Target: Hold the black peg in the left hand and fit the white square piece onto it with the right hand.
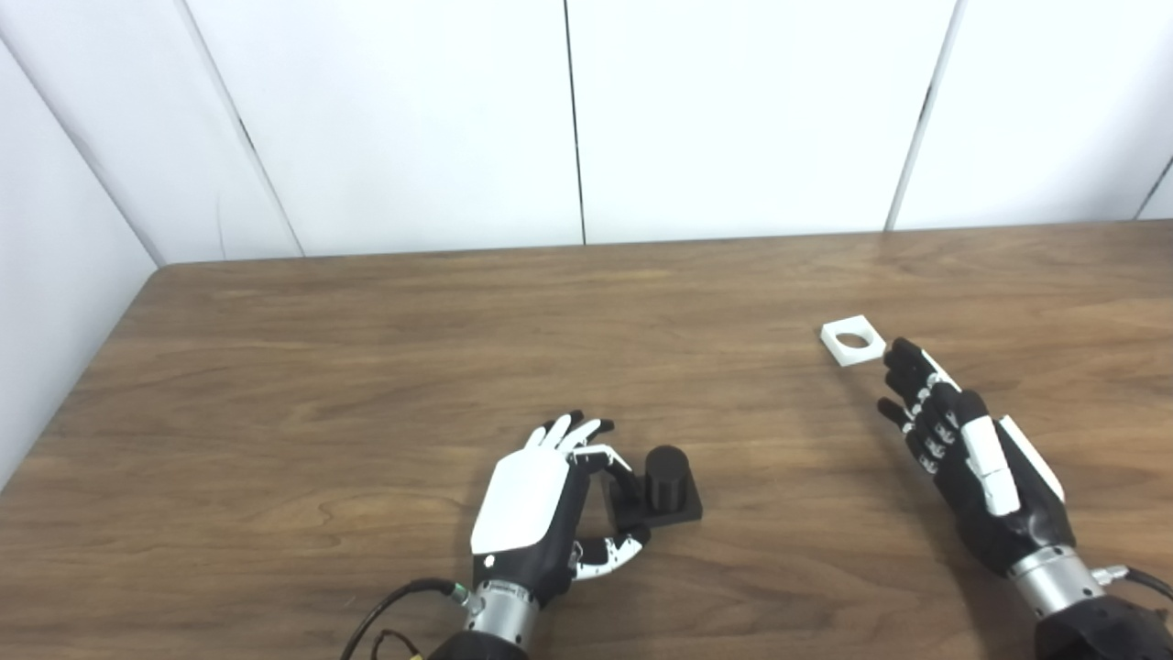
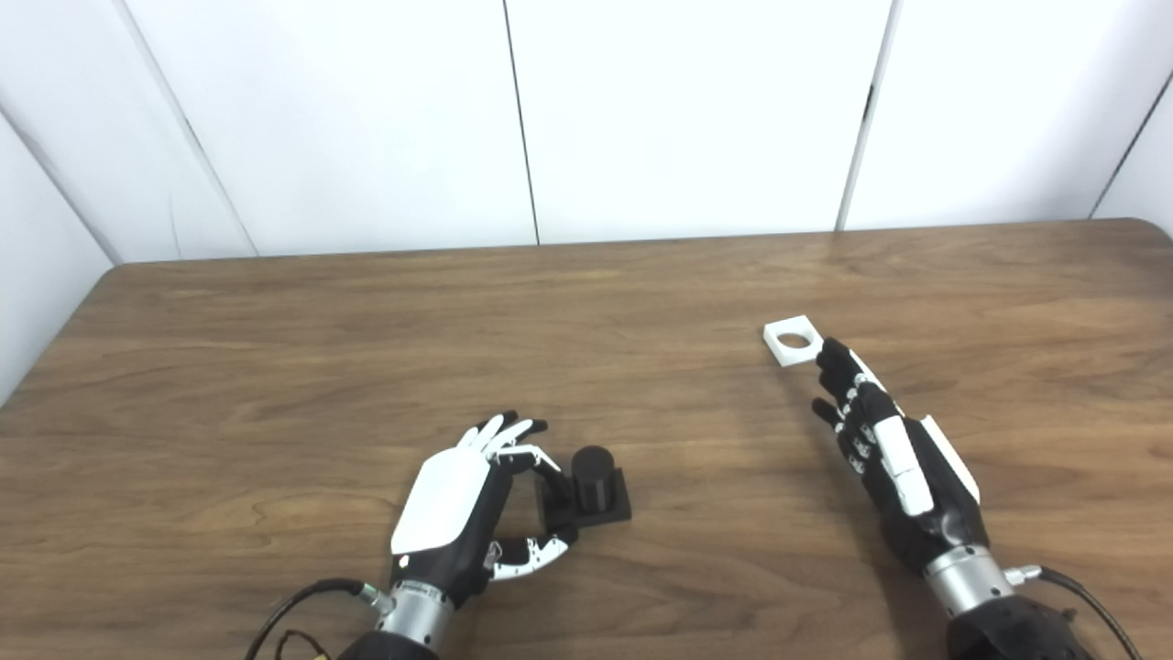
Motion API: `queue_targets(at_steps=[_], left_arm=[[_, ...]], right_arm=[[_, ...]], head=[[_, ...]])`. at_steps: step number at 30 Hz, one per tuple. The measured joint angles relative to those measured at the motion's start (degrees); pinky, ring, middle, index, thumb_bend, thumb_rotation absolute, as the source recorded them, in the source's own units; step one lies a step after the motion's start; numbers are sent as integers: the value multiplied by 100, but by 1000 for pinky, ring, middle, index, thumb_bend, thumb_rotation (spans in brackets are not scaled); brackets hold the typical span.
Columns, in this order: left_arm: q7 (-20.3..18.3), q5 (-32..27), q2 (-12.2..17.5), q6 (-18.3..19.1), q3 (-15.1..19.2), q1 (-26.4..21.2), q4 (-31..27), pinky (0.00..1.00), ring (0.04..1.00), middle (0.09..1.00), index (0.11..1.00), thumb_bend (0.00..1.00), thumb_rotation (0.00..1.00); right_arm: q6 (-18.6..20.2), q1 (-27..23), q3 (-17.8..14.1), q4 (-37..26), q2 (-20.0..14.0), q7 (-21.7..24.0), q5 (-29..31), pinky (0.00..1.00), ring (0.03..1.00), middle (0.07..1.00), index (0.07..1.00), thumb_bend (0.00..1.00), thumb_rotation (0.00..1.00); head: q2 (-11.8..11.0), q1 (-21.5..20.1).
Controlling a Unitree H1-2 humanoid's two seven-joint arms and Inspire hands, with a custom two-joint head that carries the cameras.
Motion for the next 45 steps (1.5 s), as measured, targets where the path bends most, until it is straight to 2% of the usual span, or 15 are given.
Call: queue_targets(at_steps=[14,20,22,23,27,35,41,45], left_arm=[[-411,30,-56,92,138,44,-493,960,947,861,495,508,80],[-490,146,-89,108,211,39,-550,861,928,846,496,508,88],[-516,196,-96,117,239,35,-551,838,934,851,619,670,319],[-533,203,-104,124,256,33,-552,832,937,852,637,699,353],[-637,199,-172,136,335,21,-554,849,943,858,667,748,384],[-744,205,-192,141,468,-42,-522,986,961,883,748,817,410],[-890,257,-102,139,472,-82,-351,971,965,895,796,843,467],[-924,285,-73,139,476,-109,-288,973,965,895,785,842,447]], right_arm=[[-5,2,26,1,31,-11,-87,962,1000,973,957,753,911],[-11,5,29,5,32,-16,-110,940,1000,969,954,733,924],[-14,8,32,5,32,-19,-120,942,1000,970,955,739,927],[-14,9,33,5,32,-19,-121,946,1000,971,955,746,924],[-16,10,33,29,31,-12,-117,948,1000,972,955,751,922],[-16,14,31,43,31,-13,-113,962,1000,969,948,758,911],[-16,14,31,45,31,-23,-114,947,1000,968,951,757,917],[-16,14,31,45,32,-36,-124,954,1000,969,951,772,909]], head=[[0,18],[9,9],[9,26],[0,27],[0,35],[0,27],[-9,18],[-9,0]])
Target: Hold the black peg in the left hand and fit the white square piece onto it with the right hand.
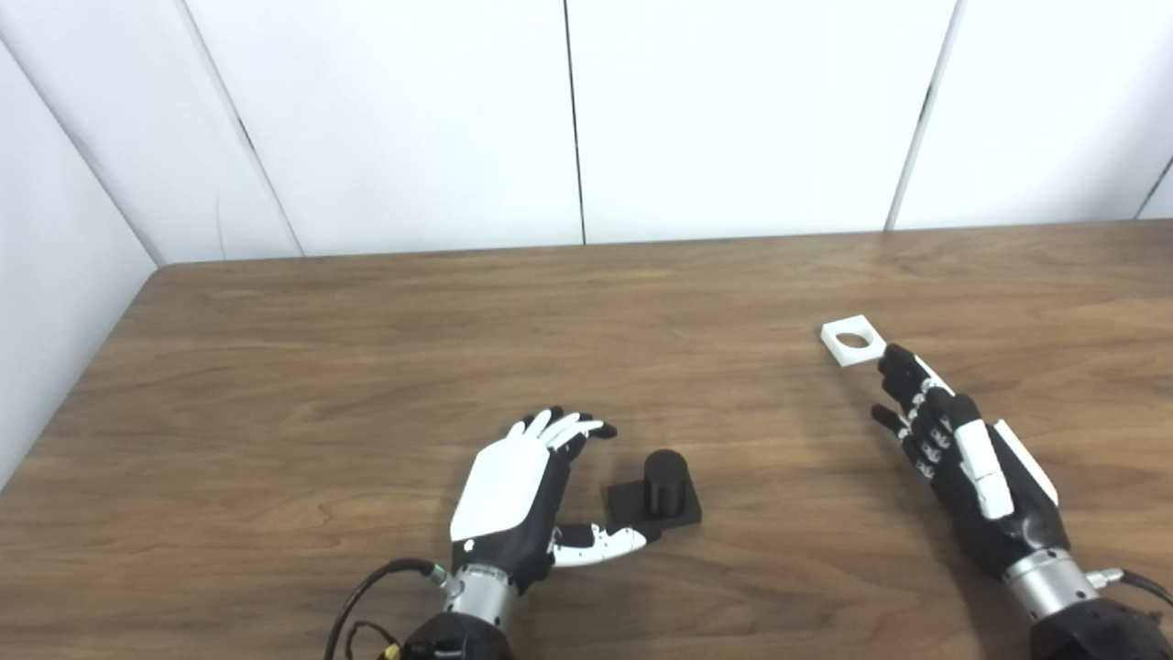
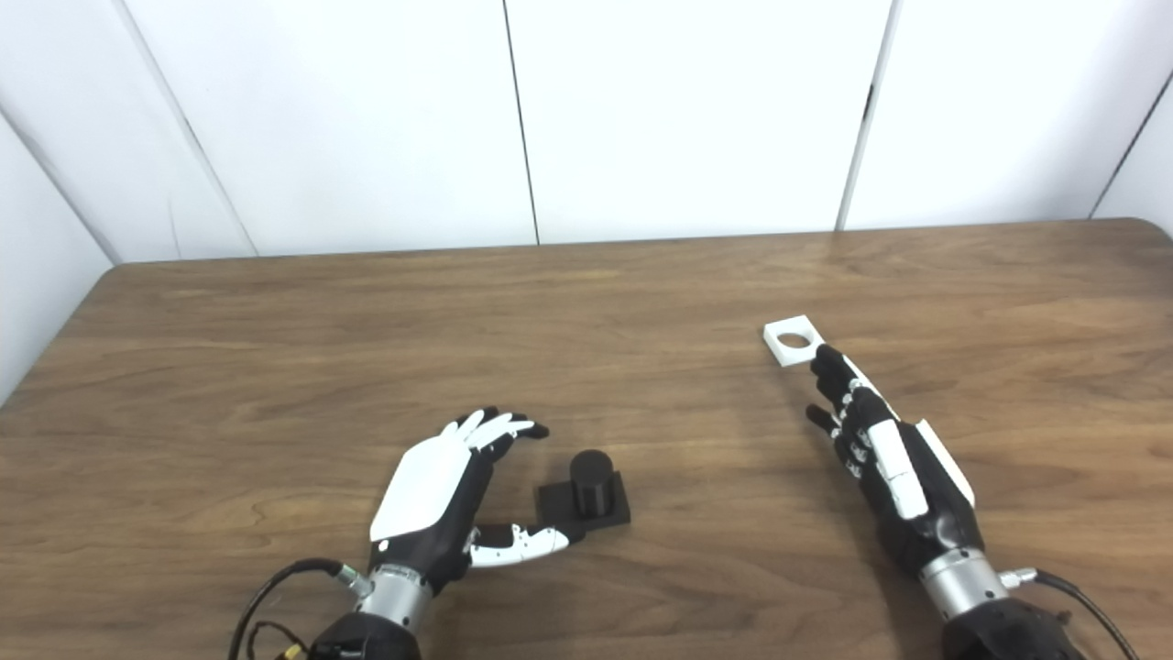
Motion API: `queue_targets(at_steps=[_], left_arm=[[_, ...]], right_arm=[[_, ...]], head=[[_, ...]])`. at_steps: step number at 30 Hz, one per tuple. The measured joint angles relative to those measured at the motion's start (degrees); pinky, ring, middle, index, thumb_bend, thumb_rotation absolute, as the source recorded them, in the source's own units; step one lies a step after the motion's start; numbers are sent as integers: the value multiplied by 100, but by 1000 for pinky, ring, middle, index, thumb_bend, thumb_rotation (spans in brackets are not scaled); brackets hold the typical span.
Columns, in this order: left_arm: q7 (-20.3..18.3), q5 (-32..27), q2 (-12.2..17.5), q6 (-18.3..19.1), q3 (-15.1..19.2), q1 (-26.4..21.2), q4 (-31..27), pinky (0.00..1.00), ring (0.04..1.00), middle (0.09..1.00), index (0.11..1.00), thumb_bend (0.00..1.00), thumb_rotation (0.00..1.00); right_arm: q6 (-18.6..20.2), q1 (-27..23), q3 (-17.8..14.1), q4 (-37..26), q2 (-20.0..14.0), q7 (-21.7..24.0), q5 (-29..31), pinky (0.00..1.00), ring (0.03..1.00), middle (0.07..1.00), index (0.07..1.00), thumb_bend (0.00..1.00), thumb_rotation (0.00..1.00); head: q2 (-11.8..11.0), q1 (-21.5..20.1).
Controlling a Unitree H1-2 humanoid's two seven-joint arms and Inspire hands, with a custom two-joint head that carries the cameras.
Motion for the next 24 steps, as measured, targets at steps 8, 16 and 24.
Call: queue_targets(at_steps=[8,16,24], left_arm=[[-7,-18,6,0,14,-114,299,982,976,900,774,833,446],[54,-10,102,-52,3,-203,524,976,958,890,762,835,433],[291,-14,150,-167,-42,-280,762,978,951,888,751,830,415]], right_arm=[[0,0,-8,-1,-5,7,17,966,1000,972,959,750,917],[0,2,-5,-10,-15,1,11,938,1000,970,955,741,920],[3,30,6,-47,-13,-2,1,951,1000,971,957,745,921]], head=[[9,-9],[26,-26],[61,-53]])
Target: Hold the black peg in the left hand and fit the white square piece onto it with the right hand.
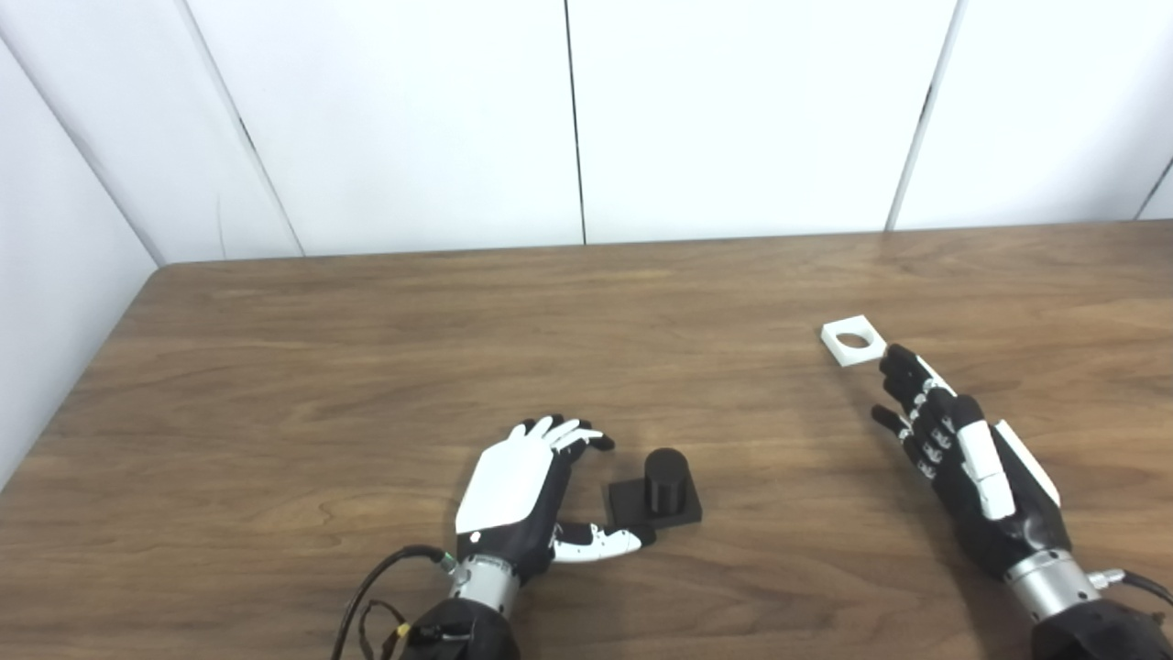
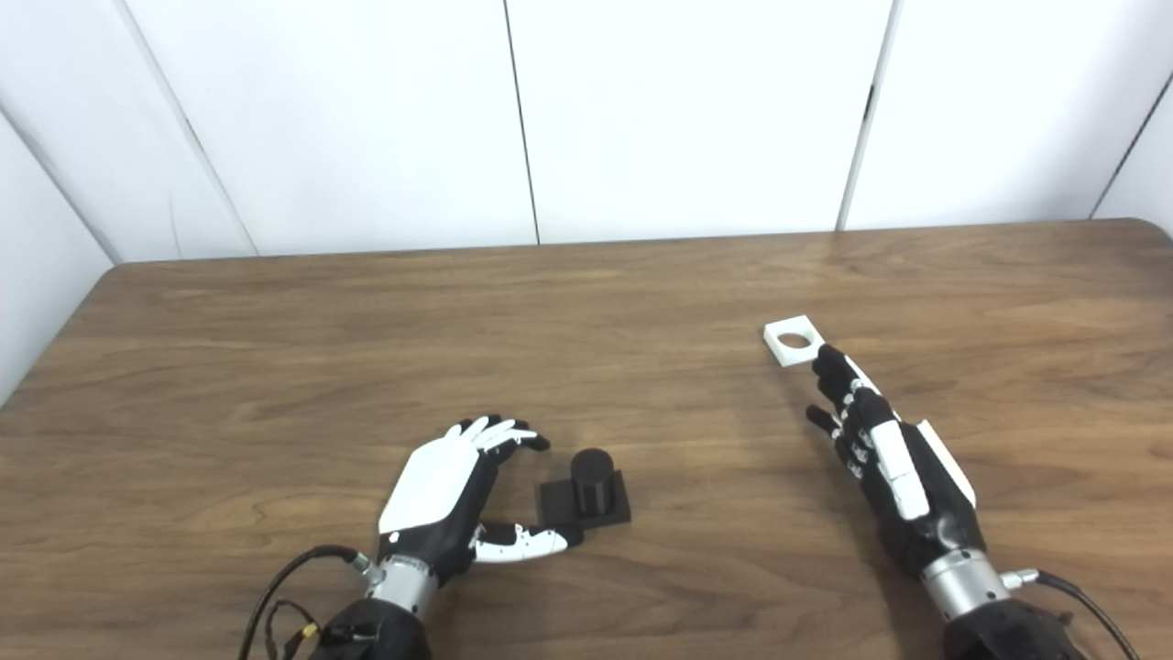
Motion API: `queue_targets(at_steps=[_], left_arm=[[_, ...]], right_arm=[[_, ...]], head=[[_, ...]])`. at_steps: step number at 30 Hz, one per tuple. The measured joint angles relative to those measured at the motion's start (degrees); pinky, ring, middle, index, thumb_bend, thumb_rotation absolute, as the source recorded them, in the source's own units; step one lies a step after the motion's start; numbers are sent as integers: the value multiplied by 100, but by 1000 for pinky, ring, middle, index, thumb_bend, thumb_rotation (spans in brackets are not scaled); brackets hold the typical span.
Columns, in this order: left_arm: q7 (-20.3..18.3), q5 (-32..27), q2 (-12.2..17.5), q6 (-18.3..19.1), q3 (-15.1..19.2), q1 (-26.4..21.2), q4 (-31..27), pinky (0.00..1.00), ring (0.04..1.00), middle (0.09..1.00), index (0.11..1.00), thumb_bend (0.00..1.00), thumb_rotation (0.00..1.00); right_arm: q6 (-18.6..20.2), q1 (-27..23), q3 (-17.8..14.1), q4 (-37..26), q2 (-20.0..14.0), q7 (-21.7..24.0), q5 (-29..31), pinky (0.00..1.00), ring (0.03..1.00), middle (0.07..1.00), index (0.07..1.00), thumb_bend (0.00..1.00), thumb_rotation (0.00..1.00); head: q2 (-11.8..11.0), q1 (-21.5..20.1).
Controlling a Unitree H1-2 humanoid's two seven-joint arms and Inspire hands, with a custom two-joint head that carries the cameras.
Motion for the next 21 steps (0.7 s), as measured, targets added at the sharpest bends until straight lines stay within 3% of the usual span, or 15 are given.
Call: queue_targets(at_steps=[7,9,13,15,17,18,21], left_arm=[[163,-23,2,-103,-18,-5,74,980,955,888,710,808,398],[159,-45,2,-103,-18,-5,73,985,961,886,661,789,389],[164,-95,-6,-102,-13,-4,64,992,968,886,623,761,342],[173,-112,-7,-104,-11,-3,60,985,963,876,582,735,251],[201,-165,-10,-136,-12,-2,46,989,965,877,574,731,229],[209,-220,-17,-154,-12,-3,32,997,975,880,518,586,123],[220,-375,-56,-233,-13,-2,-17,1000,978,881,494,524,75]], right_arm=[[4,4,5,-7,0,0,1,956,1000,972,959,759,907],[4,5,2,-7,0,1,8,955,1000,974,963,747,904],[4,5,1,-7,0,6,19,963,1000,978,972,743,917],[4,5,1,-7,0,8,19,957,1000,977,972,750,925],[5,5,1,-7,0,4,19,958,1000,977,973,748,926],[6,5,1,-8,0,2,19,966,1000,978,972,745,921],[34,5,-14,-21,2,-1,42,975,1000,978,966,753,911]], head=[[9,9],[9,9],[9,9],[61,0],[62,0],[70,0],[88,0]])
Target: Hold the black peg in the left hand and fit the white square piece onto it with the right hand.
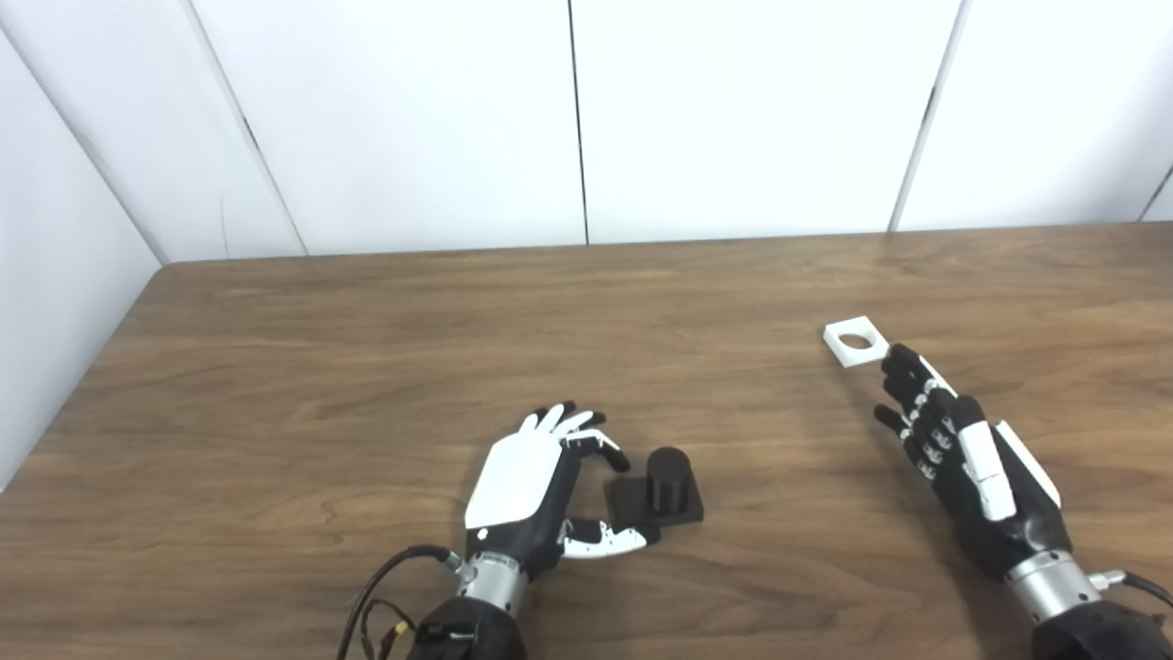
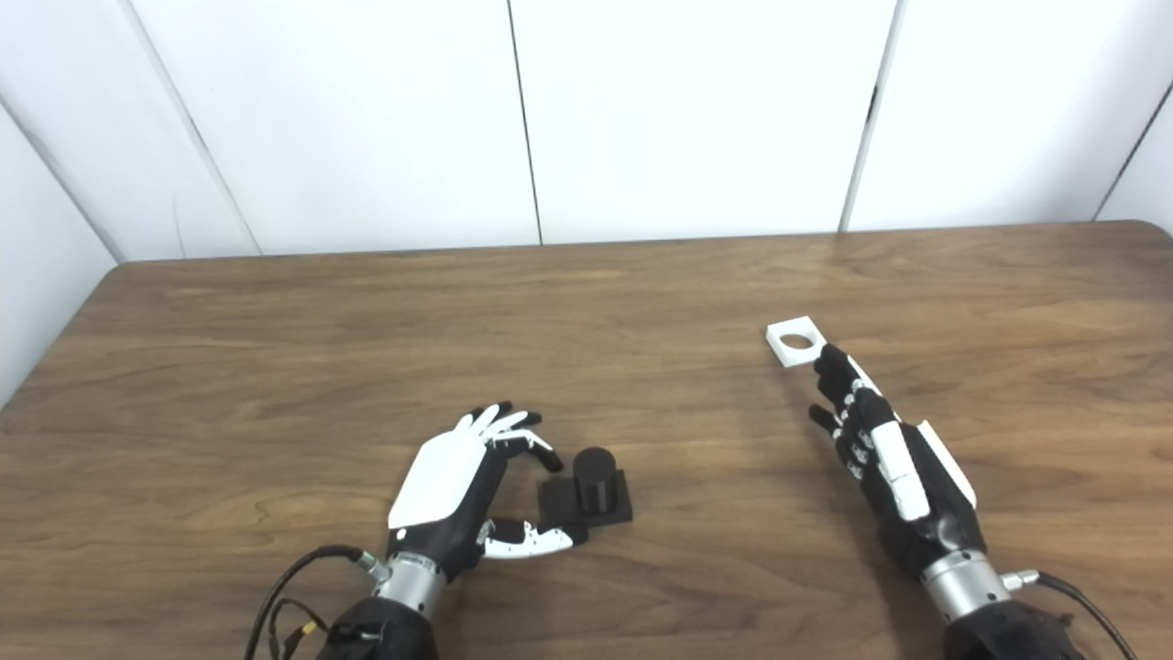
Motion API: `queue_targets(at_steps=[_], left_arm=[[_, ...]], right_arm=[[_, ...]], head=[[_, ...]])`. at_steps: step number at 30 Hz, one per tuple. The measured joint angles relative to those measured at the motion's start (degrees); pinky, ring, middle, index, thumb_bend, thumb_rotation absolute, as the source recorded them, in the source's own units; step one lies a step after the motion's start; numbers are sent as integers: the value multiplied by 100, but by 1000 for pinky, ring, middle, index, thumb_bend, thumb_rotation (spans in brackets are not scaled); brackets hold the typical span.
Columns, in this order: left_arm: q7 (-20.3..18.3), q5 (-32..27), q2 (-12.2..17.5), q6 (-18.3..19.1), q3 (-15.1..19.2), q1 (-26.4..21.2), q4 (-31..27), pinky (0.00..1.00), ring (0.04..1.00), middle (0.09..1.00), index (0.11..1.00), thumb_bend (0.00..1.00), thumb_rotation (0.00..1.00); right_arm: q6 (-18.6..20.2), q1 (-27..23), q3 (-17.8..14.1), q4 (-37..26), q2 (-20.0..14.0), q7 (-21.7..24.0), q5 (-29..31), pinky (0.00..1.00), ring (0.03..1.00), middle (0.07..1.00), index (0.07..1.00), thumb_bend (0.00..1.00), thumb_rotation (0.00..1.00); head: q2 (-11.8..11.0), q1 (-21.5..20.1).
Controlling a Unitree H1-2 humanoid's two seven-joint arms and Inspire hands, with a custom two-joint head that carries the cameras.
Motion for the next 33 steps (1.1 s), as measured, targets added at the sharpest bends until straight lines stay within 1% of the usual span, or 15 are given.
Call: queue_targets(at_steps=[4,9,12,14,16,21,27,28,29,30,31,32,33], left_arm=[[18,-67,-36,-53,0,4,-20,1000,981,883,491,516,69],[19,-80,-38,-53,6,7,-20,1000,980,881,491,516,66],[24,-83,-42,-53,11,13,-22,1000,981,882,490,516,63],[25,-86,-44,-53,15,16,-24,1000,986,885,491,516,61],[24,-90,-44,-53,16,17,-25,1000,989,886,491,516,59],[22,-103,-44,-53,17,18,-25,1000,987,887,491,516,59],[22,-107,-51,-51,18,20,-26,996,985,885,491,516,60],[21,-107,-51,-51,18,21,-27,995,985,885,490,516,60],[21,-107,-51,-49,20,23,-29,989,983,884,490,516,60],[21,-108,-52,-49,22,25,-31,985,982,883,490,516,59],[21,-108,-54,-49,25,28,-34,983,981,883,490,516,59],[21,-108,-55,-47,30,30,-36,982,980,883,490,516,60],[20,-108,-55,-43,31,30,-36,987,980,882,490,516,59]], right_arm=[[144,0,-51,-55,0,-5,95,972,1000,972,960,767,911],[198,-2,-89,-150,-1,-43,98,963,1000,969,957,771,923],[205,-3,-109,-157,-5,-69,95,960,1000,969,952,745,931],[202,-10,-123,-157,-9,-69,102,970,1000,966,956,724,908],[198,-28,-157,-158,-10,-64,164,978,1000,967,959,711,907],[194,-77,-232,-166,-38,-64,245,961,1000,959,952,716,904],[194,-85,-235,-225,-85,-71,173,954,995,954,949,699,934],[192,-92,-231,-230,-93,-77,98,930,983,950,938,694,903],[189,-109,-216,-238,-105,-112,-30,908,974,947,933,700,851],[187,-129,-192,-264,-125,-144,-211,882,968,947,925,714,733],[191,-174,-158,-318,-173,-206,-485,864,959,944,914,720,653],[194,-223,-112,-352,-242,-246,-677,855,954,942,909,724,612],[199,-302,-85,-359,-312,-276,-859,842,942,939,882,755,548]], head=[[27,9],[53,0],[62,0],[62,-9],[62,-9],[62,-9],[62,-18],[62,-18],[62,-18],[62,-44],[62,-44],[70,-53],[70,-53]])
